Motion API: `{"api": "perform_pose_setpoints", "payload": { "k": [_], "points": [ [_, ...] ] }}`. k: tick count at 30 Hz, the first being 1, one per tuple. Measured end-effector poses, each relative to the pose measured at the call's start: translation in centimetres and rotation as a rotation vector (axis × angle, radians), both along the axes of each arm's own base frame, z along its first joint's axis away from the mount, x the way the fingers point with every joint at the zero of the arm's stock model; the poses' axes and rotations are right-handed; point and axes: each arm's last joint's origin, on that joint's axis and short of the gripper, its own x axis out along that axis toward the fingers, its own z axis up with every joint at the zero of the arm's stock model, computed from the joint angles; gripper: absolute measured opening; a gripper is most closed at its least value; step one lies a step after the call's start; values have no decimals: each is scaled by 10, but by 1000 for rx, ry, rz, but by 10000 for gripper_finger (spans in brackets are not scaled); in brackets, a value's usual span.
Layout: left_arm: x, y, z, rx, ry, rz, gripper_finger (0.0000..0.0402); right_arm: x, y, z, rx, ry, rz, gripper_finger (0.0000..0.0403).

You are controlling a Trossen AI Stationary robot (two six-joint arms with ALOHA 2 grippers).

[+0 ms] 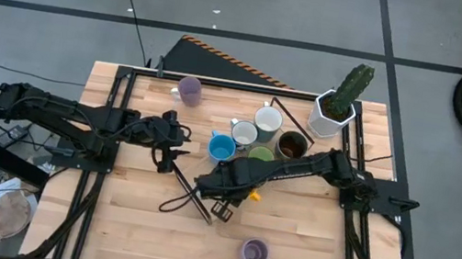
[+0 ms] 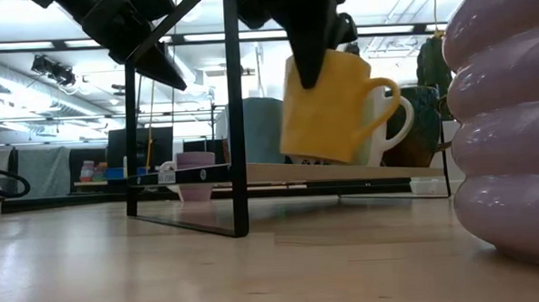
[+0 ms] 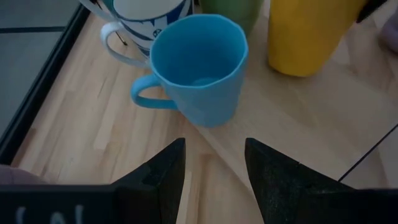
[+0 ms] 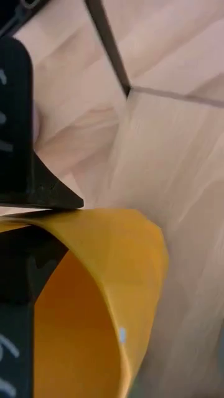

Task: Place coffee mugs
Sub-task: Put the yellow mug on the shelf

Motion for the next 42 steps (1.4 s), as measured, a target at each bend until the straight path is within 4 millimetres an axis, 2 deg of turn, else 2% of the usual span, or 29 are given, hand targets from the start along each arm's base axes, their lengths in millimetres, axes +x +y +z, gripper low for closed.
{"api": "perform_pose_setpoints", "payload": {
  "k": [8, 16, 30, 42],
  "points": [
    [-1, 0, -1, 0, 17, 0, 172, 3, -14, 0, -13, -2, 15, 39],
    [-1, 0, -1, -12, 16, 9, 172, 5, -20, 0, -29, -8, 27, 42],
    [-1, 0, -2, -14, 18, 10, 172, 7, -28, 1, -28, -19, -15, 117],
    [-3, 0, -3, -13, 43, 11, 172, 8, -41, 3, -47, -23, -98, 124]
  ]
}}
